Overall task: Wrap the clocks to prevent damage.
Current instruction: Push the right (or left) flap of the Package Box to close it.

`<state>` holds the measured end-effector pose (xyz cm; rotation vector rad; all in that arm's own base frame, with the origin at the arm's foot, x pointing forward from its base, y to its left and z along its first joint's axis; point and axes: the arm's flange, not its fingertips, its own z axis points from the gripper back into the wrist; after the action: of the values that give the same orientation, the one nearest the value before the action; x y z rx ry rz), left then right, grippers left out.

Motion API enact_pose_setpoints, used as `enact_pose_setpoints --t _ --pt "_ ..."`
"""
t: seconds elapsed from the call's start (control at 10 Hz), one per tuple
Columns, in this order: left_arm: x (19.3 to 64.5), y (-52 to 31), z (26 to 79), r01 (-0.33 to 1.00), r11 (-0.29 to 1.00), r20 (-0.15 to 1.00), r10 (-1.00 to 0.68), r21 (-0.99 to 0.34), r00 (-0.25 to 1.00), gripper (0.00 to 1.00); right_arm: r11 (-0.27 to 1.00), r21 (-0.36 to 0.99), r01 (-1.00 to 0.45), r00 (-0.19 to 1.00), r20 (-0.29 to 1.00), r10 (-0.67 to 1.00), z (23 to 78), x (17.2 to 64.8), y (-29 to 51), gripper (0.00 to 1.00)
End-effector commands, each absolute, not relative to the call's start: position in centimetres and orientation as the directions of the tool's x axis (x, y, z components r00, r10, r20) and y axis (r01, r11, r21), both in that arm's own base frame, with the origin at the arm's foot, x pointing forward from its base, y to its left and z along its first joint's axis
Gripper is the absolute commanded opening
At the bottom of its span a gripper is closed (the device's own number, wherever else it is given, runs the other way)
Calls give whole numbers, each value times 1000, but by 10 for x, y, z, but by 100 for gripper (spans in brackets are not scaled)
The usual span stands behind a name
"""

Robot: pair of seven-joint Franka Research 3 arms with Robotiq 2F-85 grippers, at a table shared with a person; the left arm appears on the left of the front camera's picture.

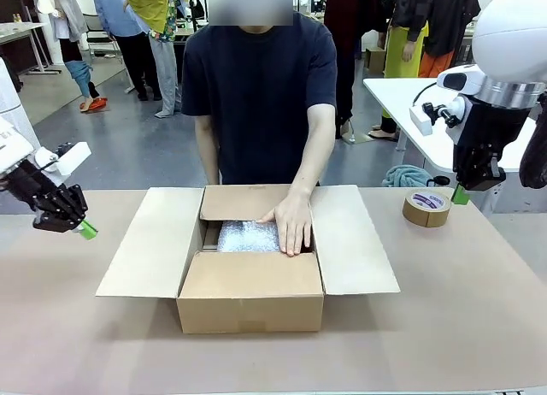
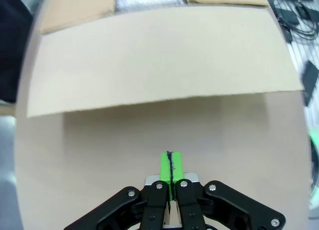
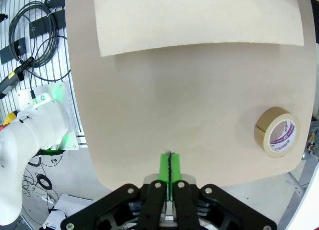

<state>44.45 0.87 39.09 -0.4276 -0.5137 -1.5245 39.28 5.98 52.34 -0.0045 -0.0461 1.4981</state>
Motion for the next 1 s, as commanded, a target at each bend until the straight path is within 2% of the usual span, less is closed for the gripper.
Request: enact_pose_setpoints --t 0.0,0.2,0.3,0.5,0.9 --pt "445 6 357 989 -53 686 -715 141 -136 0 76 -35 -997 74 35 997 524 392 60 1" --pt "443 -7 337 977 -114 705 -678 179 -208 0 76 -35 -997 74 35 997 524 392 60 1" --pt "444 -13 327 979 -124 716 -667 164 -204 0 76 -35 -997 74 35 997 524 392 60 1" --pt "449 -22 307 987 -107 750 -641 122 -163 0 76 -35 -997 74 35 997 524 392 60 1" --pt "457 -16 305 1000 28 865 -502 13 2 0 76 -35 -997 74 35 997 524 392 60 1"
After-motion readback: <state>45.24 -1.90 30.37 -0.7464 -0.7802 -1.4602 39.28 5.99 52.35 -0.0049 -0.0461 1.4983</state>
